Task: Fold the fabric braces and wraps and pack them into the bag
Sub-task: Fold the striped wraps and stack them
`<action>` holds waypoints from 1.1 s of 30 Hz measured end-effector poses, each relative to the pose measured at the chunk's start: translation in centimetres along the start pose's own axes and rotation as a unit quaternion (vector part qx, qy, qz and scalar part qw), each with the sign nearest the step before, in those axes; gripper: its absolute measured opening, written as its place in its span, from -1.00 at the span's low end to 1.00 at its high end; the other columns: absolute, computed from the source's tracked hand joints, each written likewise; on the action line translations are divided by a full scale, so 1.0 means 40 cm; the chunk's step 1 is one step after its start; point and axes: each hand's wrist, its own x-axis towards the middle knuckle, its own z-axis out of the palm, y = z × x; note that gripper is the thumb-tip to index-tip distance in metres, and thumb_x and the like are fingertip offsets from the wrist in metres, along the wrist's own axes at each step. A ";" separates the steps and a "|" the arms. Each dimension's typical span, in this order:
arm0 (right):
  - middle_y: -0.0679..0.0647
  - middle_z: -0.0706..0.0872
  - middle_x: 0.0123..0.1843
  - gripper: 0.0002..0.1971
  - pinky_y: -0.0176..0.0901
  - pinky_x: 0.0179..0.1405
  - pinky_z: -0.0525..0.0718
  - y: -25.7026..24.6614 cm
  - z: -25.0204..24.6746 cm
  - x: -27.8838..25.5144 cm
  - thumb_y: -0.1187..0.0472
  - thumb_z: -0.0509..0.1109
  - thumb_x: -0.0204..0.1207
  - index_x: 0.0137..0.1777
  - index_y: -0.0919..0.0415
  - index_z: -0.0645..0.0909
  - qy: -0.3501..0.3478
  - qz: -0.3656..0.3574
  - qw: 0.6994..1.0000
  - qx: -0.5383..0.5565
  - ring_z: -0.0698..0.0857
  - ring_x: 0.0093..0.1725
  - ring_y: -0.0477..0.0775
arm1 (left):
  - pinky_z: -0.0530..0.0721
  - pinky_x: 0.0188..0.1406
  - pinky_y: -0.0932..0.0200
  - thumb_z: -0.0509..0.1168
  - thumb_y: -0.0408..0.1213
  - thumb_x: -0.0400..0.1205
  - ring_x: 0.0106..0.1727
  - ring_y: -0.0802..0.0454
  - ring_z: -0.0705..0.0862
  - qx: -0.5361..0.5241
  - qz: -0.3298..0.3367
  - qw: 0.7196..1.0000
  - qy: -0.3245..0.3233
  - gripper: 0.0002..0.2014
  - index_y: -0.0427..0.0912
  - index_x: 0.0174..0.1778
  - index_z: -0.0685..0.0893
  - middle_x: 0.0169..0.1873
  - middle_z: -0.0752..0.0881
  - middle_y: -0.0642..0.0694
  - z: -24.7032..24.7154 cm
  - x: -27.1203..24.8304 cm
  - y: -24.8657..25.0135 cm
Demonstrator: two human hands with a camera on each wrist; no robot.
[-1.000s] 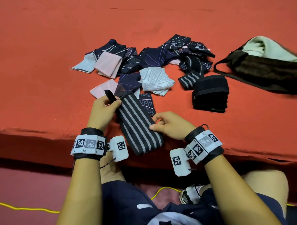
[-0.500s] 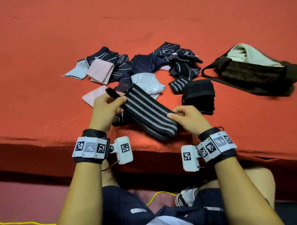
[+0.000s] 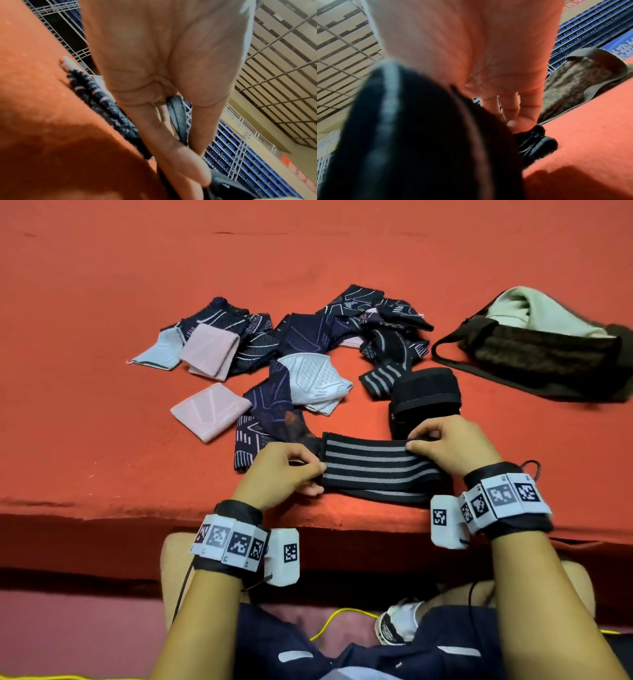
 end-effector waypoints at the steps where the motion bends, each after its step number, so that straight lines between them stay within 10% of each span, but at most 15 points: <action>1: -0.10 0.76 -0.07 -0.93 -0.27 0.06 0.46 -0.007 0.003 -0.001 0.08 0.58 0.49 -0.06 -0.05 0.80 -0.007 0.001 1.000 -0.012 0.65 0.06 -0.09 | 0.85 -0.19 0.04 0.44 -0.38 0.63 -0.22 -0.29 0.85 0.003 -0.005 1.000 -0.003 -0.89 -0.33 -0.19 0.74 -0.27 0.79 -0.28 -0.003 0.003 -0.002; 12: 0.06 0.70 0.27 -0.50 0.16 0.34 0.56 -0.251 0.143 -0.042 -0.17 0.52 0.44 0.36 -0.07 0.63 -0.135 -0.145 0.976 -0.085 0.63 0.29 0.18 | 0.79 -0.25 0.10 0.29 -0.37 0.73 -0.16 -0.12 0.84 0.001 0.030 0.997 0.077 -0.61 0.08 0.45 0.60 -0.11 0.79 -0.21 -0.080 0.030 -0.001; 18: 0.13 0.54 0.31 -0.29 0.18 0.28 0.58 -0.297 0.232 -0.039 -0.21 0.57 0.37 0.39 0.13 0.40 -0.095 -0.142 0.982 -0.079 0.49 0.34 0.23 | 0.77 -0.19 0.15 0.14 -0.53 0.70 -0.18 -0.06 0.82 0.008 0.023 0.992 0.126 -0.55 0.06 0.37 0.58 -0.16 0.78 -0.25 -0.097 0.067 -0.017; 33: 0.09 0.59 -0.14 -0.81 0.01 -0.20 0.46 -0.296 0.235 -0.034 0.16 0.27 0.56 0.13 0.11 0.43 -0.086 -0.157 0.980 -0.083 0.62 -0.08 0.31 | 0.77 0.12 0.15 0.24 -0.61 0.64 -0.06 -0.05 0.82 -0.067 0.026 0.984 0.161 -0.71 -0.24 0.14 0.74 -0.47 0.72 0.00 -0.097 0.079 -0.061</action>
